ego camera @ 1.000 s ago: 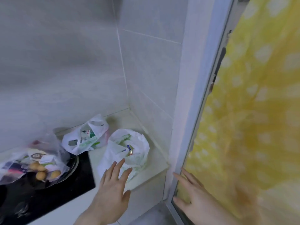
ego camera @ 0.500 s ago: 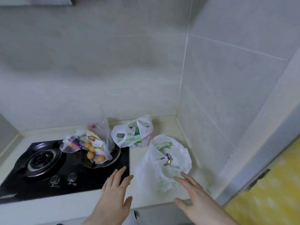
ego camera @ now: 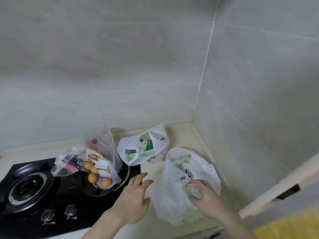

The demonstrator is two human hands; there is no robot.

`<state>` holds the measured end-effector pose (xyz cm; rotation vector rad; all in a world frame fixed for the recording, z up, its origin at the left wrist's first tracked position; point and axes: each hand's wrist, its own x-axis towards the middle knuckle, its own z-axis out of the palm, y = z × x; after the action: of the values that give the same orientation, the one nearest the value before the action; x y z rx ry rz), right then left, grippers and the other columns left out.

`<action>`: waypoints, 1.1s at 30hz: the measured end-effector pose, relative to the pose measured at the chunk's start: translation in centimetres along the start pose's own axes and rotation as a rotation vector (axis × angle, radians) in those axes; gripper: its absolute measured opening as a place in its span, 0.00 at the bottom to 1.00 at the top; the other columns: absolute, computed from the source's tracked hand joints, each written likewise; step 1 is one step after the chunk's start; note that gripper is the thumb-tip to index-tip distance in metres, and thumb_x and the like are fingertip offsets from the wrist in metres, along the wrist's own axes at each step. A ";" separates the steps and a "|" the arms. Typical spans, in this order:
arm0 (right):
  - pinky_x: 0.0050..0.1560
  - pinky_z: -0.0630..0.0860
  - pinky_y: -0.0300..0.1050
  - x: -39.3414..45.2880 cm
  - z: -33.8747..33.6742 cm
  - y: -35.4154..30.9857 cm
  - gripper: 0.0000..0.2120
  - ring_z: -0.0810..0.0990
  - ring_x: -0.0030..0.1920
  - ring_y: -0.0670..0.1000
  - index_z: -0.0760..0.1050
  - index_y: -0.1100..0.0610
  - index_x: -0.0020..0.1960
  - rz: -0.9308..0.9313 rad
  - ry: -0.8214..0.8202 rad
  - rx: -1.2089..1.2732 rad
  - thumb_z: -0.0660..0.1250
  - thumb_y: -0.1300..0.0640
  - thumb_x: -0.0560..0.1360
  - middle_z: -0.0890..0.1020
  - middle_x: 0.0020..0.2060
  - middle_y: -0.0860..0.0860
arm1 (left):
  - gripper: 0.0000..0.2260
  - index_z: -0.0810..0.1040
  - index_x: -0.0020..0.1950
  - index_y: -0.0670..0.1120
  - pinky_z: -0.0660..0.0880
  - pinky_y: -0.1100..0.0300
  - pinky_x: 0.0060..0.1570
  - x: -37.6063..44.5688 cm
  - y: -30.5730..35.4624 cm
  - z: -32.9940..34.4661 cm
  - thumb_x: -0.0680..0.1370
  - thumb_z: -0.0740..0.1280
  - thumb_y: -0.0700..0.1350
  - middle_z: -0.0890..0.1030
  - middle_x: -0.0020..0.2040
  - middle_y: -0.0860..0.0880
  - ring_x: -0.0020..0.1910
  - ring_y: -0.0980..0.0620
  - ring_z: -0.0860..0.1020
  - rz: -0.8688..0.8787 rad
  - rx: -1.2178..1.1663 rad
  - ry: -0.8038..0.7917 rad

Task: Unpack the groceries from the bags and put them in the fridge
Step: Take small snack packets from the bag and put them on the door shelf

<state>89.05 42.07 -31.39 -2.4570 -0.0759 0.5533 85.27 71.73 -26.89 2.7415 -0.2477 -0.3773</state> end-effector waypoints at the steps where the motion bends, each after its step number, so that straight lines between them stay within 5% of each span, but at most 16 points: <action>1: 0.67 0.71 0.43 0.7 0.3 0.2 0.22 0.76 0.63 0.47 0.70 0.42 0.69 0.019 0.006 0.006 0.68 0.50 0.76 0.70 0.67 0.43 | 0.29 0.62 0.80 0.55 0.57 0.53 0.79 0.8 0.0 0.3 0.79 0.62 0.48 0.53 0.82 0.52 0.81 0.48 0.53 0.007 0.004 -0.036; 5: 0.64 0.75 0.46 4.2 1.1 0.5 0.21 0.76 0.65 0.49 0.72 0.46 0.69 0.081 0.001 -0.028 0.66 0.50 0.76 0.72 0.65 0.45 | 0.27 0.64 0.79 0.55 0.59 0.52 0.77 4.9 2.6 1.9 0.79 0.63 0.47 0.53 0.82 0.51 0.80 0.46 0.55 0.079 -0.074 -0.161; 8: 0.71 0.71 0.45 6.4 2.4 0.9 0.23 0.73 0.72 0.52 0.70 0.49 0.76 0.095 -0.139 -0.096 0.63 0.53 0.80 0.74 0.72 0.48 | 0.25 0.69 0.75 0.58 0.57 0.50 0.78 8.3 5.0 3.7 0.78 0.62 0.44 0.53 0.82 0.49 0.81 0.46 0.53 0.085 -0.130 -0.230; 12: 0.76 0.65 0.44 7.1 3.9 1.7 0.22 0.70 0.75 0.49 0.70 0.39 0.75 -0.021 -0.347 -0.158 0.58 0.54 0.83 0.74 0.74 0.43 | 0.21 0.76 0.70 0.59 0.47 0.46 0.80 10.6 4.5 6.0 0.79 0.60 0.45 0.54 0.83 0.48 0.83 0.45 0.47 -0.024 -0.120 -0.314; 14: 0.74 0.66 0.40 7.3 3.6 1.7 0.22 0.73 0.71 0.45 0.72 0.32 0.66 -0.063 -0.390 -0.143 0.59 0.56 0.82 0.77 0.70 0.40 | 0.21 0.75 0.72 0.57 0.42 0.43 0.80 10.7 3.3 6.7 0.79 0.59 0.46 0.57 0.83 0.49 0.83 0.45 0.46 -0.079 -0.065 -0.364; 17: 0.60 0.70 0.30 8.1 2.5 2.6 0.16 0.76 0.56 0.37 0.75 0.35 0.60 -0.039 -0.290 -0.065 0.65 0.56 0.81 0.79 0.60 0.37 | 0.25 0.67 0.78 0.48 0.40 0.40 0.80 9.9 1.6 7.1 0.80 0.56 0.47 0.61 0.81 0.47 0.83 0.43 0.47 -0.160 0.033 -0.417; 20: 0.58 0.73 0.36 10.4 1.3 3.9 0.17 0.76 0.52 0.40 0.78 0.45 0.66 -0.036 -0.179 -0.089 0.68 0.56 0.79 0.77 0.60 0.42 | 0.25 0.67 0.78 0.47 0.44 0.44 0.80 8.6 0.9 7.0 0.80 0.56 0.48 0.65 0.78 0.48 0.80 0.43 0.54 -0.219 0.043 -0.335; 26: 0.67 0.72 0.47 14.3 2.1 3.9 0.33 0.74 0.67 0.56 0.64 0.52 0.78 -0.003 -0.180 -0.301 0.70 0.57 0.74 0.67 0.72 0.51 | 0.27 0.64 0.79 0.49 0.60 0.53 0.76 6.5 0.7 7.6 0.79 0.59 0.49 0.64 0.77 0.53 0.76 0.48 0.62 -0.386 -0.115 -0.095; 29: 0.62 0.75 0.49 15.1 3.7 4.3 0.34 0.73 0.65 0.57 0.63 0.51 0.76 -0.003 -0.213 -0.415 0.70 0.59 0.72 0.65 0.73 0.50 | 0.28 0.63 0.80 0.47 0.64 0.55 0.73 5.8 0.0 7.7 0.78 0.60 0.48 0.63 0.77 0.53 0.74 0.48 0.64 -0.448 -0.179 -0.049; 33: 0.51 0.74 0.47 15.5 4.4 4.6 0.25 0.76 0.53 0.56 0.69 0.52 0.65 -0.002 -0.154 -0.482 0.70 0.60 0.70 0.69 0.62 0.51 | 0.29 0.64 0.80 0.47 0.63 0.59 0.74 4.9 -0.7 7.8 0.78 0.60 0.47 0.63 0.77 0.54 0.73 0.49 0.63 -0.446 -0.244 -0.018</action>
<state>100.99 43.58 -43.04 -2.8713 -0.3057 0.7989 87.71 68.73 -35.31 2.5319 0.3890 -0.5096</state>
